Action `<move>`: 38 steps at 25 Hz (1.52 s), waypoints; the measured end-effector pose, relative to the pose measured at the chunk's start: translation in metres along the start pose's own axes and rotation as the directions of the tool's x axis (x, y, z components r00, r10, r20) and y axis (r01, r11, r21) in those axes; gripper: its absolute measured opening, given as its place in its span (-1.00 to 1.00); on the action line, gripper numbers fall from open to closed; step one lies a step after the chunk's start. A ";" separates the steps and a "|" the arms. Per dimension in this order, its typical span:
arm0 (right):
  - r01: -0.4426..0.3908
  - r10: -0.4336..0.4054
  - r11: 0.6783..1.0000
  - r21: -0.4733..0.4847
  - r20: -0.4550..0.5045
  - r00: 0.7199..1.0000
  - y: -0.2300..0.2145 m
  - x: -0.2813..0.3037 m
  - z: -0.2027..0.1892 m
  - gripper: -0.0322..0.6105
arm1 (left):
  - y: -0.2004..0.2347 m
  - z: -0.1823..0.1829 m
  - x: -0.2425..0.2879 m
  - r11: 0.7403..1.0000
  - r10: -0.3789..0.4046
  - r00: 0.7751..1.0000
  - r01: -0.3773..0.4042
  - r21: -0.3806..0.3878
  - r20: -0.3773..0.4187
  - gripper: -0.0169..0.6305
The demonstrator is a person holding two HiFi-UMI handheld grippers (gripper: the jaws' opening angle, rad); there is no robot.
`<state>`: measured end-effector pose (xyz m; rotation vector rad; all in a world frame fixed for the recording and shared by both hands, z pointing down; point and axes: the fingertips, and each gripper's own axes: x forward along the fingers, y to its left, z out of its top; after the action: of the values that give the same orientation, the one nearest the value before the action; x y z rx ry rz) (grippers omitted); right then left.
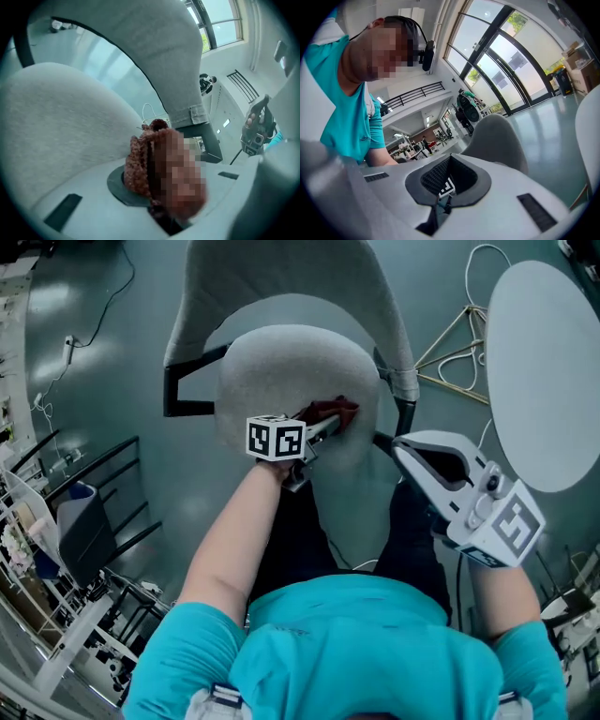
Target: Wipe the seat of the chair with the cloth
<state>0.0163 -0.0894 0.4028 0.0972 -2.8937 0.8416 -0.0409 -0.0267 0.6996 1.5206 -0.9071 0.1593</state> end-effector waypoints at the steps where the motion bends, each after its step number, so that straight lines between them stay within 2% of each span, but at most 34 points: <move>1: -0.011 0.011 1.000 -0.007 -0.009 1.000 0.006 0.012 -0.001 -0.91 | 0.012 0.000 -0.020 1.000 0.022 0.999 -0.022 -0.005 0.023 -0.76; 5: -0.036 0.036 0.999 0.003 -0.017 0.999 0.031 0.064 -0.016 -0.91 | 0.076 -0.012 -0.106 0.990 0.137 0.987 -0.135 -0.030 0.086 -0.76; 9: -0.011 0.012 1.000 0.014 -0.013 1.000 0.058 0.106 -0.017 -0.91 | 0.130 -0.017 -0.190 0.969 0.245 0.960 -0.240 -0.055 0.137 -0.76; 11: 0.020 -0.020 0.999 0.029 -0.004 1.000 0.068 0.122 -0.015 -0.91 | 0.154 -0.018 -0.228 0.949 0.316 0.937 -0.312 -0.049 0.147 -0.76; 14: 0.065 -0.067 0.996 0.062 0.020 0.998 0.078 0.139 -0.012 -0.91 | 0.185 -0.028 -0.270 0.899 0.437 0.889 -0.437 -0.031 0.140 -0.76; 16: 0.080 -0.084 0.994 0.081 0.043 0.996 0.083 0.141 -0.010 -0.91 | 0.203 -0.033 -0.291 0.850 0.522 0.841 -0.527 -0.008 0.141 -0.76; 17: 0.084 -0.089 0.993 0.084 0.052 0.995 0.085 0.139 -0.011 -0.91 | 0.212 -0.035 -0.301 0.814 0.575 0.805 -0.581 0.003 0.145 -0.76; 18: 0.087 -0.093 0.992 0.086 0.058 0.994 0.088 0.134 -0.013 -0.91 | 0.222 -0.036 -0.311 0.766 0.634 0.759 -0.642 0.010 0.147 -0.76; 20: 0.093 -0.099 0.992 0.089 0.067 0.993 0.092 0.120 -0.018 -0.91 | 0.242 -0.040 -0.325 0.657 0.745 0.651 -0.753 0.008 0.144 -0.76; 21: 0.094 -0.100 0.992 0.090 0.068 0.993 0.094 0.112 -0.022 -0.91 | 0.248 -0.041 -0.327 0.612 0.782 0.607 -0.791 0.006 0.141 -0.76; 22: 0.094 -0.100 0.991 0.092 0.068 0.993 0.094 0.104 -0.026 -0.91 | 0.252 -0.042 -0.325 0.580 0.806 0.575 -0.815 0.008 0.138 -0.76; 23: 0.094 -0.101 0.991 0.095 0.067 0.993 0.095 0.094 -0.031 -0.91 | 0.253 -0.044 -0.318 0.561 0.819 0.557 -0.828 0.010 0.135 -0.76; 25: 0.099 -0.106 0.990 0.103 0.065 0.992 0.094 0.074 -0.039 -0.91 | 0.250 -0.046 -0.296 0.551 0.828 0.547 -0.834 0.001 0.124 -0.76; 29: 0.122 -0.131 0.984 0.126 0.066 0.989 0.093 0.024 -0.048 -0.91 | 0.234 -0.059 -0.253 0.566 0.824 0.561 -0.823 -0.053 0.077 -0.76; 31: 0.136 -0.146 0.981 0.136 0.069 0.987 0.089 0.003 -0.051 -0.91 | 0.234 -0.063 -0.239 0.563 0.826 0.561 -0.824 -0.057 0.052 -0.76; 38: 0.172 -0.188 0.973 0.152 0.099 0.977 0.080 -0.048 -0.056 -0.91 | 0.230 -0.060 -0.216 0.520 0.853 0.521 -0.850 0.078 -0.013 -0.76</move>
<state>0.0616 0.0097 0.4003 0.4278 -2.8660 1.0381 -0.3038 0.1465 0.7630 0.9724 -1.5734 0.9594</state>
